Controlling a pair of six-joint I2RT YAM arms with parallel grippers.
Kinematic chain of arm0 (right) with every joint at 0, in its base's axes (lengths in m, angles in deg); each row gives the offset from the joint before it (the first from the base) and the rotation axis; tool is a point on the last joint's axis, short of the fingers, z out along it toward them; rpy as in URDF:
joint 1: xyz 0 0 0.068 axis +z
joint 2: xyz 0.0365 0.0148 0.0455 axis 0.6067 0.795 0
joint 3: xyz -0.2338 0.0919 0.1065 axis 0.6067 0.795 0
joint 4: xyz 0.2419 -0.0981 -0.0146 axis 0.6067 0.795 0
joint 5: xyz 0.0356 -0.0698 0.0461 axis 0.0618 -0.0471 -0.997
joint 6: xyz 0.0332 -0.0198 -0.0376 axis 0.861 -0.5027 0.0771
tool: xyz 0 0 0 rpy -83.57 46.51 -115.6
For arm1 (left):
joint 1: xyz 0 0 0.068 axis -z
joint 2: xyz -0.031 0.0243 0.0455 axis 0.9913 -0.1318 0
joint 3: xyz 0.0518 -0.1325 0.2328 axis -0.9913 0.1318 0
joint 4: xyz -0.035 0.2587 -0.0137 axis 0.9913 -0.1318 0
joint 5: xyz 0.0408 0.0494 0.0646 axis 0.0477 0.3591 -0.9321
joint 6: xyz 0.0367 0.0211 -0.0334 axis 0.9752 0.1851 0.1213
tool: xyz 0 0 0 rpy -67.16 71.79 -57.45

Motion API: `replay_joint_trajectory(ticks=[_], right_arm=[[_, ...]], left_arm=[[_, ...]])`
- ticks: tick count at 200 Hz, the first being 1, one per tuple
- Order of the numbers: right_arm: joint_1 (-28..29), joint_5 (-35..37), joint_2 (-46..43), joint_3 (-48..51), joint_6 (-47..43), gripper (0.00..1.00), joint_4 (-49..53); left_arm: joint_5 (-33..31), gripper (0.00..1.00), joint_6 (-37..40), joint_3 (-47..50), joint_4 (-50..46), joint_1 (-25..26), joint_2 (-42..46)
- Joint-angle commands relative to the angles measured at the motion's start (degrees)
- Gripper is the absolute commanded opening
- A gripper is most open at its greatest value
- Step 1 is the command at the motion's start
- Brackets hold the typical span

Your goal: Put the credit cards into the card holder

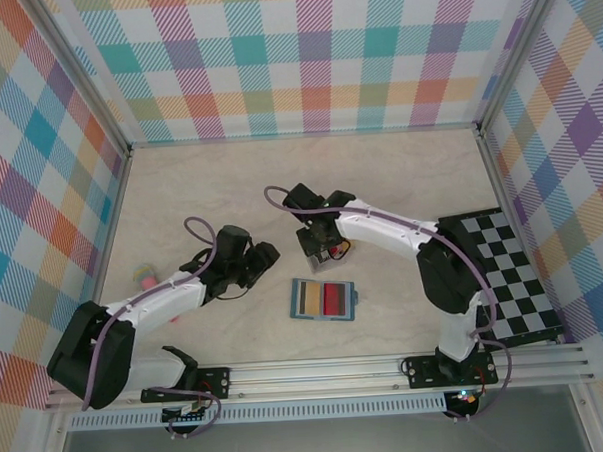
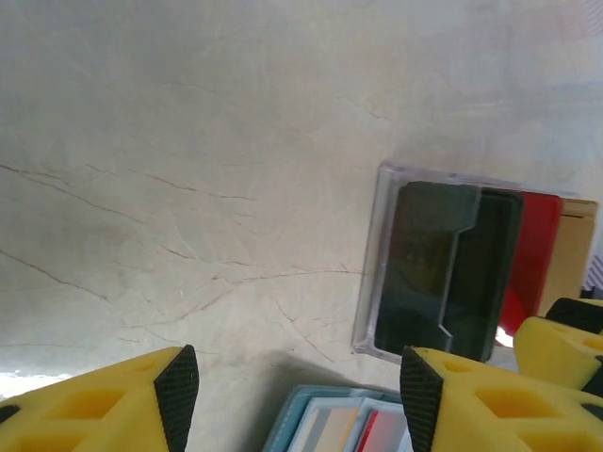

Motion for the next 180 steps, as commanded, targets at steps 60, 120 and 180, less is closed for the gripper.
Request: replay_joint_trajectory(ticks=[60, 120, 180], right_arm=[[1.6, 6.0, 7.0, -6.3, -3.2, 0.45, 4.5], [2.6, 14.9, 8.1, -7.0, -3.4, 0.35, 6.2], [2.6, 15.8, 6.2, -6.3, -3.7, 0.33, 6.1]], left_arm=[[2.5, 0.62, -0.9, -1.6, 2.3, -0.6, -1.8], [2.6, 0.62, -1.5, -0.9, 3.1, -0.6, -1.6], [3.0, 0.63, -1.6, -0.9, 3.6, -0.6, -2.0]])
